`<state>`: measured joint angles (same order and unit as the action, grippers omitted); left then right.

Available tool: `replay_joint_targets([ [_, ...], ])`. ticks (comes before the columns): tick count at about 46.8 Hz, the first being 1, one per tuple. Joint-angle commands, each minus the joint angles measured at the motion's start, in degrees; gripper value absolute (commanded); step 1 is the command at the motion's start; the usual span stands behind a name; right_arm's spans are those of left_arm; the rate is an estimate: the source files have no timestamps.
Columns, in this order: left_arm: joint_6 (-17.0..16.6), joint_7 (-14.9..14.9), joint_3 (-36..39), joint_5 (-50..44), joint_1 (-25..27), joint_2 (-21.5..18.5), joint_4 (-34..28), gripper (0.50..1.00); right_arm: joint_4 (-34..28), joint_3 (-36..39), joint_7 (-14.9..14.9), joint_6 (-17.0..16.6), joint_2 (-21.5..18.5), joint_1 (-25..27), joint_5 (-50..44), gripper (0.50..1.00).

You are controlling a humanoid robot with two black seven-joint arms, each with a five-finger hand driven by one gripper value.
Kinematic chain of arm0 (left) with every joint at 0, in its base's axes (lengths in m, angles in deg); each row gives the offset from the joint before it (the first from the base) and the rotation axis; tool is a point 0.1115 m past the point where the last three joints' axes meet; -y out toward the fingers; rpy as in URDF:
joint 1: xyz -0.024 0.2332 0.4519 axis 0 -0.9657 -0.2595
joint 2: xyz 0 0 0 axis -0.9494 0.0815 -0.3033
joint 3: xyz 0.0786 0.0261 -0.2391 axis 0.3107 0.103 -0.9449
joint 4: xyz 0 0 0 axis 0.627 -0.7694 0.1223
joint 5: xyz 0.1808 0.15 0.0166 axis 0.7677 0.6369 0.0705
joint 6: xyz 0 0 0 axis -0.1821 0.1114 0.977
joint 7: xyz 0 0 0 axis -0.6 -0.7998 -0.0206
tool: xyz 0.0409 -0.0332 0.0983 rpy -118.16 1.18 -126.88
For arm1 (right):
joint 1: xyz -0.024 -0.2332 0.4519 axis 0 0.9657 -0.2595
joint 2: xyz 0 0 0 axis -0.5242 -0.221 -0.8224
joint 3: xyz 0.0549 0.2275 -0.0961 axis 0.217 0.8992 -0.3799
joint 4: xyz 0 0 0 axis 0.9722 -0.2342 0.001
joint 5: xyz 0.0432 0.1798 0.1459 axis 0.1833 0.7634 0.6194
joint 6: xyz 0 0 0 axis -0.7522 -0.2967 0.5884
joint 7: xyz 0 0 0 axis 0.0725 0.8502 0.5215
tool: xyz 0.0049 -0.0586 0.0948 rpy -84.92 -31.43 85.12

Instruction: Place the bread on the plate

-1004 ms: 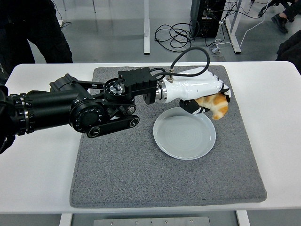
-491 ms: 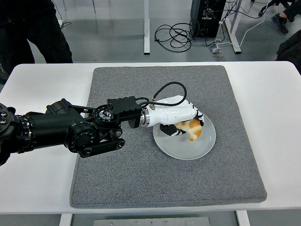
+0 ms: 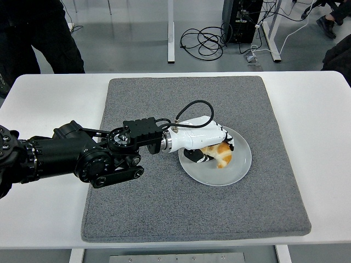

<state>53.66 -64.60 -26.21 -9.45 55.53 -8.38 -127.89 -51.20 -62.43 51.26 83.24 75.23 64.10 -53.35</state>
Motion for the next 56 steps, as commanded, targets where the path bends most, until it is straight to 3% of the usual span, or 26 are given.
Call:
replay_joint_targets([
  [1,-0.07,0.00,0.02,0.09,-0.27,0.00,0.31,0.500,0.00,0.00,0.00,0.00,0.00,0.00,-0.01,1.000],
  [46,0.02,0.00,-0.07,0.35,-1.77,0.00,2.07,0.500,0.00,0.00,0.00,0.00,0.00,0.00,-0.01,1.000],
  [48,0.11,0.00,-0.07,0.35,-1.77,0.00,2.07,0.727,0.00,0.00,0.00,0.00,0.00,0.00,-0.01,1.000],
  [51,0.11,0.00,-0.15,0.26,-1.86,0.00,1.98,0.807,0.00,0.00,0.00,0.00,0.00,0.00,-0.01,1.000],
  [54,0.11,0.00,-0.15,0.26,-1.86,0.00,1.89,0.919,0.00,0.00,0.00,0.00,0.00,0.00,-0.01,1.000],
  [56,0.11,-0.08,-0.15,0.09,-1.68,0.00,1.54,0.961,0.00,0.00,0.00,0.00,0.00,0.00,-0.01,1.000],
])
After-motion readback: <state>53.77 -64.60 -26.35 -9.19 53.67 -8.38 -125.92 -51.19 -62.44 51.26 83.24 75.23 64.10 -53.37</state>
